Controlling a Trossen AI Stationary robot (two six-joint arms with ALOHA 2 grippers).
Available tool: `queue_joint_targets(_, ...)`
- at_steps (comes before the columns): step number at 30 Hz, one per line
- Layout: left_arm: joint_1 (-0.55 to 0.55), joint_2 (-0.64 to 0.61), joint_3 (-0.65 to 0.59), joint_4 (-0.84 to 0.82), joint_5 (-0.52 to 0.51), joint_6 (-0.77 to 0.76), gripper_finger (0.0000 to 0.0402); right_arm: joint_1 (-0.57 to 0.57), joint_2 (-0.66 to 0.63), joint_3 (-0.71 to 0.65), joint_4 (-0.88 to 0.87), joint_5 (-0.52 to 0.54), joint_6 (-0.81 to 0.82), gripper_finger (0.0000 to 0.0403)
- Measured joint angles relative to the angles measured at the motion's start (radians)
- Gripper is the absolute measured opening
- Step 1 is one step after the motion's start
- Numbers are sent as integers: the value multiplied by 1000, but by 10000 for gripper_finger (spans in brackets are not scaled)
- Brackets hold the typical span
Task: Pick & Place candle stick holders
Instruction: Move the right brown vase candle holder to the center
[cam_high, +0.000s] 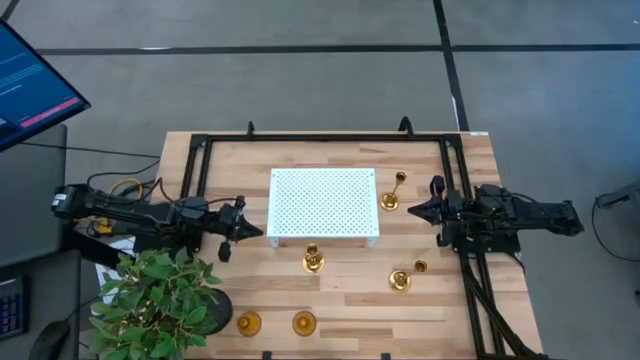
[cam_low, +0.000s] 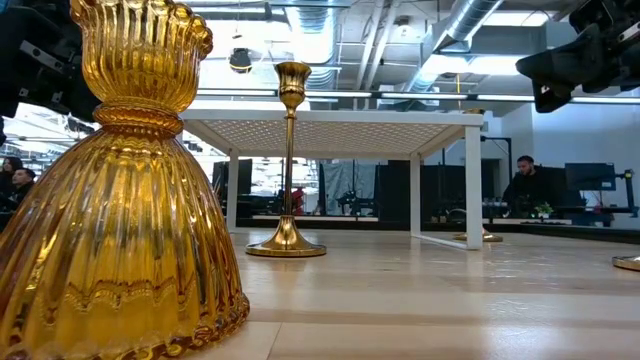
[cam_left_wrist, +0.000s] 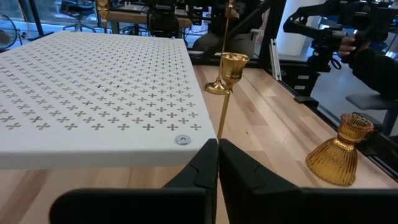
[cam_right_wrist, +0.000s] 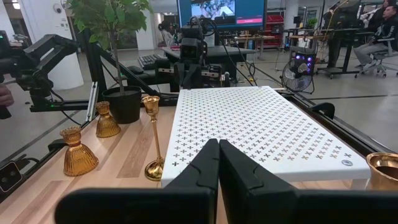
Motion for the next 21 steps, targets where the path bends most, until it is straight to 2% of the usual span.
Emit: queue_joint_targets(21,0,0,0,13,0,0,12,0,0,0,0,0,0,0)
